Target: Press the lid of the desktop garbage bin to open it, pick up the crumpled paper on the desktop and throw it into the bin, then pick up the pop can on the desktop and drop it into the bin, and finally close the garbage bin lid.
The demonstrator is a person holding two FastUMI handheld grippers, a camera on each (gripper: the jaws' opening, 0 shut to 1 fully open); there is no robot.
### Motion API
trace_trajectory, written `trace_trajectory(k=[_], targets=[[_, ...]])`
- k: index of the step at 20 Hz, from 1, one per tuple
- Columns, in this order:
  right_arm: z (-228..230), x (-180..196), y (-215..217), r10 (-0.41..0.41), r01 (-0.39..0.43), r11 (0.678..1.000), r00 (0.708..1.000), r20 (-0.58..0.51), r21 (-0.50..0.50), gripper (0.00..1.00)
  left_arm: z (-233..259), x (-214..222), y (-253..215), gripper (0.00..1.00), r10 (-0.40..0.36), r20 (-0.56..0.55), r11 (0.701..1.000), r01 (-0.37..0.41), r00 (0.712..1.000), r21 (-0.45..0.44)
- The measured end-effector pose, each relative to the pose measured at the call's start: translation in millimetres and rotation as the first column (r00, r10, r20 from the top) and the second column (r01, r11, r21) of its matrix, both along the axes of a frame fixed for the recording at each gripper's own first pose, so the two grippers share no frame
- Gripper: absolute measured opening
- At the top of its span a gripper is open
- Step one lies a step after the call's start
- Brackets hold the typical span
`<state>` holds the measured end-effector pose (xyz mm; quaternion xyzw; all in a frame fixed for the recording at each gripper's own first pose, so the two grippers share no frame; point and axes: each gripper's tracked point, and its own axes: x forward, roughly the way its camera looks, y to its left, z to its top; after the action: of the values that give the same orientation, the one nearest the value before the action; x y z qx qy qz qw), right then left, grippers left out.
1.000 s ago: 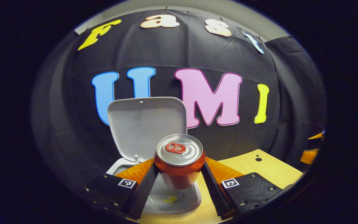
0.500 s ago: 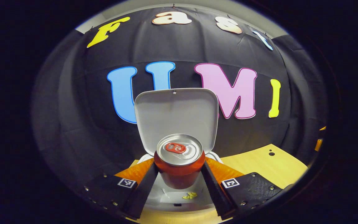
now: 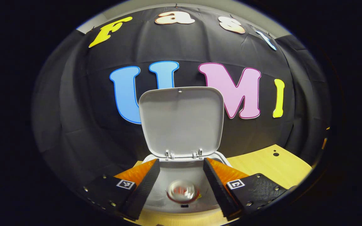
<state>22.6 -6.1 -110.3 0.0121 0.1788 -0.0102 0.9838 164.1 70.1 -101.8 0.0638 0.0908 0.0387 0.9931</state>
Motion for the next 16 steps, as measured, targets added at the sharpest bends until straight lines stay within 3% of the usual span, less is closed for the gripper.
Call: trace_trajectory(k=[9, 16], targets=[[3, -10, -13, -0.031, 0.031, 1.0, 1.0, 0.003, 0.0, 0.98, 60, 6, -12, 0.94, -0.026, 0.103, 0.998, 0.021, 0.994, 0.054], [-15, -8, -20, -0.018, 0.02, 0.998, 0.998, -0.055, 0.052, 0.98, 136, 50, -4, 0.93, -0.036, 0.15, 0.995, 0.049, 0.988, -0.087]])
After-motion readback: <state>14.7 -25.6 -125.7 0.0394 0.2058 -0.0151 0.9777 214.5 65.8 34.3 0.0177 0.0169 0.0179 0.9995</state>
